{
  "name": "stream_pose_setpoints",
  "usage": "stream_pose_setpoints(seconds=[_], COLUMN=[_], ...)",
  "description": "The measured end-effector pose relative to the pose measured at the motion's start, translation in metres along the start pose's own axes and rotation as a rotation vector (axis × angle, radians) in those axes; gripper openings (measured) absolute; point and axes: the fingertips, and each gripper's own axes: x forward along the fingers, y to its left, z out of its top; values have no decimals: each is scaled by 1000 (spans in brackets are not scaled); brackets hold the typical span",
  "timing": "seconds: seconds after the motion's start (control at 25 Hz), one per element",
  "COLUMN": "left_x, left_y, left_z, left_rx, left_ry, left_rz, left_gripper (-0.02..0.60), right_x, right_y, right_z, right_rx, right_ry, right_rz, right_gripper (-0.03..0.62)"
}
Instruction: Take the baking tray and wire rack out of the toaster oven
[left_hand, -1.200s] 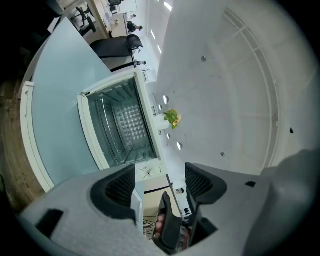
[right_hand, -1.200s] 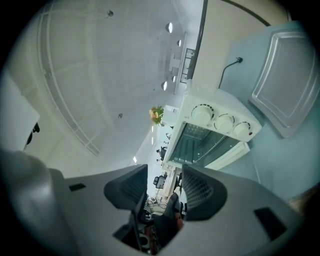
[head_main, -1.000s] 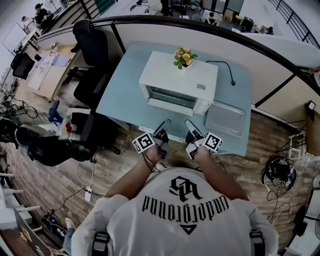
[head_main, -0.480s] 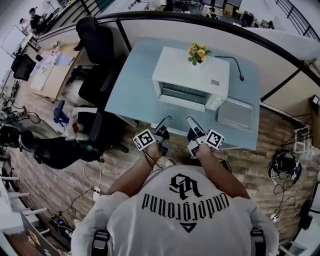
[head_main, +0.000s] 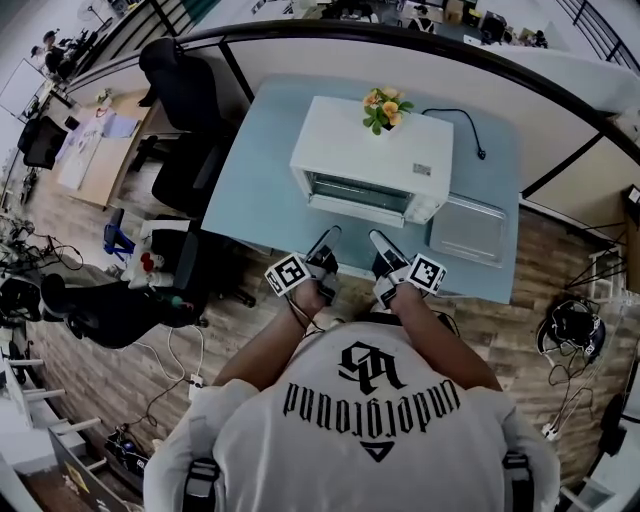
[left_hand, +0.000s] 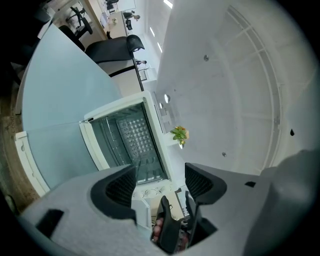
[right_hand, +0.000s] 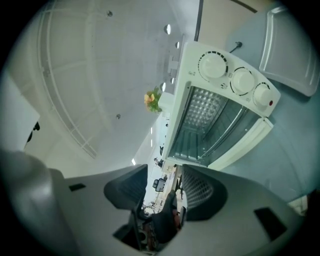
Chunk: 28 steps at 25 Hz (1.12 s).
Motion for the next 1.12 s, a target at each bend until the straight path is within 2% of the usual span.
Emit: stream_pose_setpoints(seconds=[0.12, 0.16, 0.28, 0.44, 0.6, 0.64, 0.72, 0.76, 0.88, 1.12], left_x=[18, 25, 43, 58, 68, 70, 73, 75, 82, 90], left_y=[6, 6, 13, 20, 22, 22, 24, 27, 34, 55], left_z=[-4, -6, -11, -14, -14, -14, -12, -10, -2, 16], left_rx=[-1, -1, -11, -24, -22, -22, -22, -25, -34, -35], left_ry=[9, 11, 7, 9, 39, 50, 74, 87, 125, 179], left_rz=[9, -5, -24, -12, -7, -14, -19, -12, -2, -21], left_gripper=[314, 313, 311, 307, 307, 307, 307, 307, 307, 307], right_x=[-12, -10, 0, -4, 7, 7, 1, 3, 23, 36], right_y=[-31, -32, -28, -40, -33, -35, -54, -59, -49, -68], right_z=[6, 10, 25, 32, 45, 45, 41, 42, 52, 61], right_rx=[77, 77, 23, 39, 6, 20, 85, 94, 34, -6], right_ry=[15, 20, 42, 59, 33, 33, 36, 31, -4, -68], right_rz=[-172, -161, -56, -95, -6, -25, -154, -167, -49, -101], right_gripper=[199, 199, 198, 200, 199, 199, 202, 202, 204, 204])
